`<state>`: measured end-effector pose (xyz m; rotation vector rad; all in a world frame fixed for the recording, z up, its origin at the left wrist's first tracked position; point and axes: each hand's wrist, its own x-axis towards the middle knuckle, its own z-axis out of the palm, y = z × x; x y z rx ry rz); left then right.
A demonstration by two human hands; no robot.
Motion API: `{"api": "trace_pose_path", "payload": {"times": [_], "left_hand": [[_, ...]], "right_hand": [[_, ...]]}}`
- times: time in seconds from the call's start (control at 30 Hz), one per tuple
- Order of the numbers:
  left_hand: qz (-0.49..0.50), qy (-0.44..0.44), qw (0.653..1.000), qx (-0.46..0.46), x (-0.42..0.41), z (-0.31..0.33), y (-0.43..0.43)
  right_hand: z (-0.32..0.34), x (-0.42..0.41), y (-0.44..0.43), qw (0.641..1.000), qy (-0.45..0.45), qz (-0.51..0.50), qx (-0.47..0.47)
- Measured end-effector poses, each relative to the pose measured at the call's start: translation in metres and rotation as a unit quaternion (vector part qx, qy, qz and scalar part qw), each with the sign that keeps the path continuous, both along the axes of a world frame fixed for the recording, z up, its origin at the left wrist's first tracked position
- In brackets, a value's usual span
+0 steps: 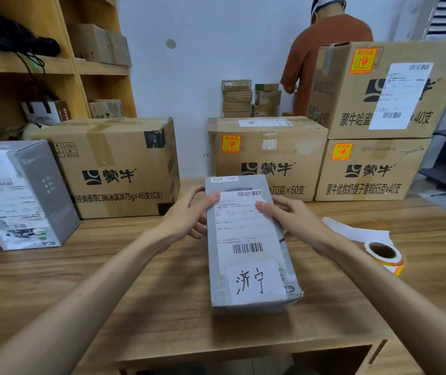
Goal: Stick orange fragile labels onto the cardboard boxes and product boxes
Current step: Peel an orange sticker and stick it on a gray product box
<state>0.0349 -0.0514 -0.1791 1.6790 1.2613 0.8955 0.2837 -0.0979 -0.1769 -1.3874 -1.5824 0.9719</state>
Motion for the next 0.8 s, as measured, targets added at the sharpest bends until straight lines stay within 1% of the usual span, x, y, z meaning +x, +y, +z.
{"api": "trace_pose_path", "payload": {"times": [0.2,0.27,0.33,0.43,0.5,0.57,0.6,0.67,0.73,0.8], "left_hand": [[0.006,0.042,0.996,-0.077,-0.001,-0.023,0.008],[0.004,0.02,0.995,-0.095,-0.001,-0.027,0.009],[0.002,0.003,0.995,-0.101,-0.002,-0.034,0.012],[0.006,0.015,0.995,-0.095,-0.002,-0.038,0.014],[-0.005,0.033,0.996,-0.088,-0.002,-0.034,0.018],[0.004,0.086,0.994,-0.06,-0.002,-0.025,0.025],[0.024,0.128,0.991,-0.031,0.001,-0.018,0.028],[0.056,0.206,0.975,0.063,0.012,-0.004,0.032],[0.034,0.237,0.958,0.159,0.036,0.012,0.032],[-0.029,0.258,0.941,0.216,0.067,0.024,0.03]], "right_hand": [[-0.01,-0.004,0.007,0.996,-0.039,-0.001,-0.078],[-0.013,-0.005,0.009,0.993,-0.047,-0.003,-0.105],[-0.015,-0.005,0.009,0.99,-0.052,0.007,-0.13],[-0.017,-0.005,0.009,0.989,-0.044,0.012,-0.138],[-0.016,-0.002,0.01,0.989,-0.055,0.016,-0.134],[-0.016,0.003,0.012,0.99,-0.07,0.016,-0.125],[-0.016,0.01,0.013,0.99,-0.076,0.0,-0.116],[-0.015,0.029,0.014,0.991,-0.096,-0.046,-0.077],[-0.012,0.055,0.012,0.984,-0.15,-0.091,-0.031],[-0.007,0.082,0.005,0.969,-0.216,-0.119,-0.001]]}}
